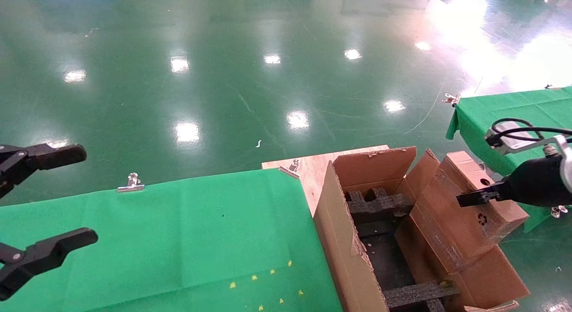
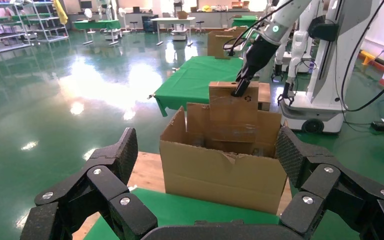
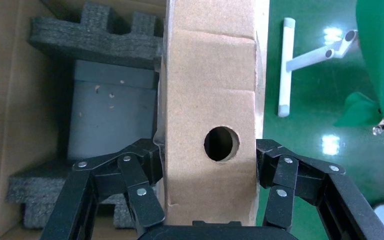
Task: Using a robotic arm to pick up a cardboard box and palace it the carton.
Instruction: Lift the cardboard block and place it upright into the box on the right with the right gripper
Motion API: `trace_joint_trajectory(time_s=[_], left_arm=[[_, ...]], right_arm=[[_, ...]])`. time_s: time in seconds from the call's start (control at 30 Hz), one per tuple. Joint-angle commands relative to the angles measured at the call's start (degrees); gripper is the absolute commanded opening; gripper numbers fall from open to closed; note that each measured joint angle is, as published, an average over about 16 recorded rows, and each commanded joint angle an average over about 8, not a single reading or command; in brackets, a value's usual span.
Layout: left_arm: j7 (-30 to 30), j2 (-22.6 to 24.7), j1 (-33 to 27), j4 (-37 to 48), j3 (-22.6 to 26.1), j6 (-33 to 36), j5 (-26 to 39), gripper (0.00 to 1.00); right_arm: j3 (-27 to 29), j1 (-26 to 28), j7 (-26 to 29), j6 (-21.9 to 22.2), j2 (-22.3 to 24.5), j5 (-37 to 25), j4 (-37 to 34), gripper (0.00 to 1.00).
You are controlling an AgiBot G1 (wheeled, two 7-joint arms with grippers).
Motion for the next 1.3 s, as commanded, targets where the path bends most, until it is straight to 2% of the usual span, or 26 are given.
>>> trace_joint_trajectory(time_s=[0.03, 0.7, 1.3], left_arm=[[0.0, 0.0, 0.0, 0.0, 0.0, 0.0, 0.0, 1.00], [0.0, 0.0, 0.0, 0.0, 0.0, 0.0, 0.0, 1.00], [0.0, 0.0, 0.0, 0.0, 0.0, 0.0, 0.0, 1.00]], right_arm=[[-0.4, -0.6, 2.3, 0.4, -0.7, -1.0, 0.3, 0.00], [-3.8, -8.8, 15.7, 10.7, -4.8, -8.2, 0.6, 0.00], [-5.7, -13.0, 21.6, 14.2, -6.1, -13.3, 0.7, 0.00]])
